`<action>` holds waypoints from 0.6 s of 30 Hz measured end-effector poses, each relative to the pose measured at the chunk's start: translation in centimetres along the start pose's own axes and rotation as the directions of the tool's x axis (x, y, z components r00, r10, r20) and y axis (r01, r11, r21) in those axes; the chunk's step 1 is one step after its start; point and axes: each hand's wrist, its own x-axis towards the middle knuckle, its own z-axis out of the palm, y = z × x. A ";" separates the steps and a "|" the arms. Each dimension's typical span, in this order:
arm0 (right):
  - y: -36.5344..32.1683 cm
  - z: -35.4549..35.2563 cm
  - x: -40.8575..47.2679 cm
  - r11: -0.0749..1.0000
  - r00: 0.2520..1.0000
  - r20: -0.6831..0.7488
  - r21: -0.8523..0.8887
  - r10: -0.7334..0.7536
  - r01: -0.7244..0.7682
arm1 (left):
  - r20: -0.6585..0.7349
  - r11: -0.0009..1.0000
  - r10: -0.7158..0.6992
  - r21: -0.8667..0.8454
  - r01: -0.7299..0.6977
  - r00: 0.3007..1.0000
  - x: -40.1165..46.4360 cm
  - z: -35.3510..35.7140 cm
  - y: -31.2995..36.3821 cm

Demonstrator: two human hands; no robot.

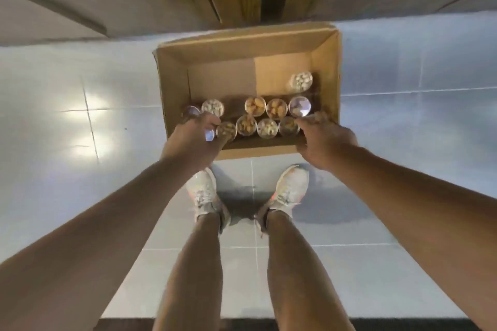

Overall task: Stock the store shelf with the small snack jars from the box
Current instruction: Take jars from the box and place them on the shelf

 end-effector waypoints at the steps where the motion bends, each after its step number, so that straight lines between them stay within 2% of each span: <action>1: 0.0 1.2 1.8 1.000 1.000 -0.012 -0.016 -0.018 0.018 | 0.000 1.000 0.000 -0.015 0.000 1.000 1.3 1.5 -0.6; 5: 0.0 5.2 8.2 0.998 0.994 -0.093 -0.034 -0.049 0.046 | 0.015 1.000 0.013 -0.008 -0.013 1.000 5.9 7.2 -2.3; 8: -0.2 6.7 12.7 0.999 0.986 -0.162 -0.010 -0.034 0.033 | -0.023 0.998 0.056 -0.021 -0.056 0.998 9.5 10.0 -2.3; 13: -0.6 8.7 17.6 0.990 0.968 -0.229 -0.116 -0.103 0.077 | -0.101 0.989 0.137 -0.049 -0.143 0.985 15.2 13.2 -0.2; 15: -0.8 9.0 18.5 0.989 0.965 -0.243 -0.130 -0.094 0.063 | -0.075 0.986 0.162 -0.029 -0.165 0.984 17.2 14.2 0.5; 18: -0.9 9.5 19.3 0.987 0.964 -0.237 -0.134 -0.120 0.089 | 0.049 0.986 0.166 -0.034 -0.164 0.985 19.5 15.5 1.1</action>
